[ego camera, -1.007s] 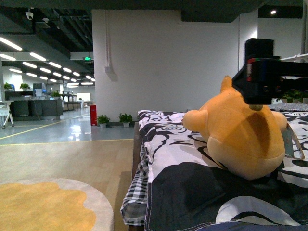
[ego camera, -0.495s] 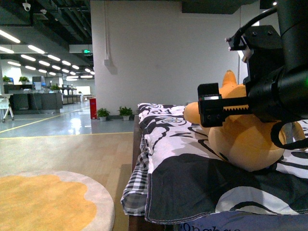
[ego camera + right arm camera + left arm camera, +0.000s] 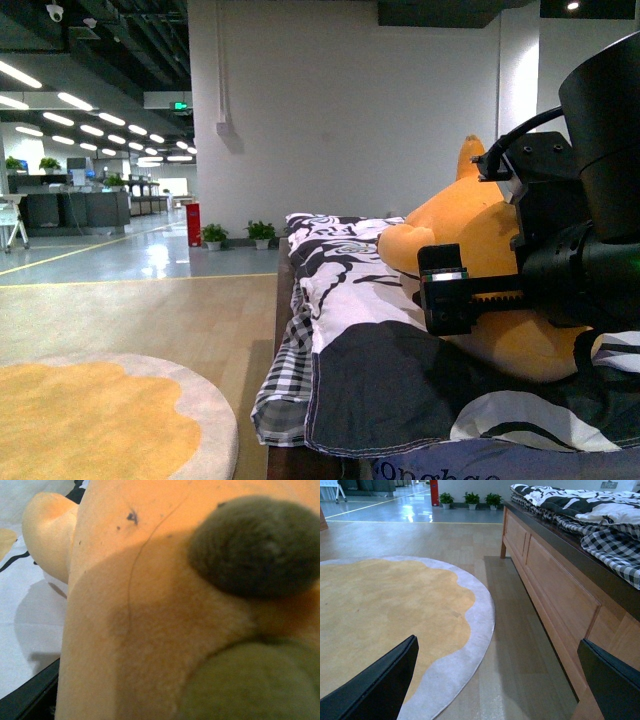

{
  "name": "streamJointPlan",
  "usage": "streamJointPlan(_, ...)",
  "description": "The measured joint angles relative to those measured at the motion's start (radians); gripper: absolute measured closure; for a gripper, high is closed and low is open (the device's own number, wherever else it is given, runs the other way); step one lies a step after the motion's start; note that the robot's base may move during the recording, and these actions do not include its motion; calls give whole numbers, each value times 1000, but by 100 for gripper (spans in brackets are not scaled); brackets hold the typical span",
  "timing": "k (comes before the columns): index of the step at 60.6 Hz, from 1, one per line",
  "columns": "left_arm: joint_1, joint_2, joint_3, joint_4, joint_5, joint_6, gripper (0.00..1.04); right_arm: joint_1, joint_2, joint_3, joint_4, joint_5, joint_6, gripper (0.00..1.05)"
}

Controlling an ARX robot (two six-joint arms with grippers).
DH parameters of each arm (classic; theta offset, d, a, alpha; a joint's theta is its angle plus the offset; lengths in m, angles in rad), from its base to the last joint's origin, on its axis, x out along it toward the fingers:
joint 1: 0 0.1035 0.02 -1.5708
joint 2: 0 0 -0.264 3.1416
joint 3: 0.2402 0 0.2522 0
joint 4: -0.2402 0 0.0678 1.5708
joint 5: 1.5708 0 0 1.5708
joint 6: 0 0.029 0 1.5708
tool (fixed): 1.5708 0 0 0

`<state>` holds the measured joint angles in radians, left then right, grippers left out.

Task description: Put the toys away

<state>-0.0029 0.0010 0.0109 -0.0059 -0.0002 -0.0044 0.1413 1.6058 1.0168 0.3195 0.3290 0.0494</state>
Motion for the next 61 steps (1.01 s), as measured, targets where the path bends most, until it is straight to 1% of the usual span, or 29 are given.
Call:
streamJointPlan(5, 0, 0, 0, 0, 0, 0, 6, 9, 0, 0, 4, 2, 0, 0)
streamJointPlan(7, 0, 0, 0, 0, 0, 0, 6, 12, 0, 0, 8, 8, 0, 3)
streamJointPlan(12, 0, 0, 0, 0, 0, 0, 6, 22, -7, 0, 13, 15, -2, 17)
streamJointPlan(25, 0, 0, 0, 0, 0, 0, 6, 46, -68, 0, 3, -6, -29, 46)
streamJointPlan(34, 0, 0, 0, 0, 0, 0, 6, 72, -162, 0, -23, -77, -36, 65)
streamJointPlan(43, 0, 0, 0, 0, 0, 0, 6, 90, -310, -16, -49, -153, -36, 79)
streamJointPlan(48, 0, 0, 0, 0, 0, 0, 6, 90, -436, -62, -69, -208, -35, 86)
streamJointPlan(57, 0, 0, 0, 0, 0, 0, 6, 72, -681, -196, -126, -323, -15, 86)
streamJointPlan(61, 0, 0, 0, 0, 0, 0, 6, 41, -800, -267, -158, -374, 0, 86)
